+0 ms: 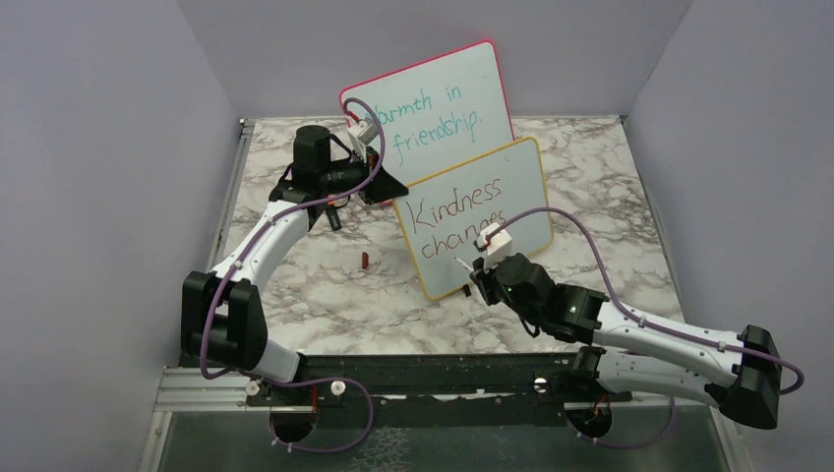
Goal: Write a sentence on the whiteboard
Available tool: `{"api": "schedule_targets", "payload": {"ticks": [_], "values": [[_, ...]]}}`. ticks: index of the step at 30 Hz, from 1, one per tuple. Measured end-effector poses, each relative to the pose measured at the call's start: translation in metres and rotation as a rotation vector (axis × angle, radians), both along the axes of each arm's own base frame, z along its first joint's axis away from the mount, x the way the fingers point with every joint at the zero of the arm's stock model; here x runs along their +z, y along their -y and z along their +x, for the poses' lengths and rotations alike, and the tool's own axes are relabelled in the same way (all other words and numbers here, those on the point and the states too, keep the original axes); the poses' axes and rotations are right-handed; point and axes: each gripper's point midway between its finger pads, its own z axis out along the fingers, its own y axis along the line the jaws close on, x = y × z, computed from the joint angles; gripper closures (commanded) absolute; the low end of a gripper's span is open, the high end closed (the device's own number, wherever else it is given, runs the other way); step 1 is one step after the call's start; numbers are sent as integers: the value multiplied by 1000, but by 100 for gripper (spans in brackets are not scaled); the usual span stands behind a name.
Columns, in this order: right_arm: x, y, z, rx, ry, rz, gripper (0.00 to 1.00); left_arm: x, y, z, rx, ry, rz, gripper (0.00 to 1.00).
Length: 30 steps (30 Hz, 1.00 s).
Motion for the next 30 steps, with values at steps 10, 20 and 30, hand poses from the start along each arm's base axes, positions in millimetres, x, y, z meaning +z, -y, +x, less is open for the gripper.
{"api": "schedule_targets", "payload": {"ticks": [10,20,30], "values": [[-9,-6,1,-10,16,-45,99,0,0,0,1,1,1,100],[-14,-9,1,-12,15,-66,99,0,0,0,1,1,1,100],[-18,-9,3,-24,11,-90,99,0,0,1,3,4,3,100]]}}
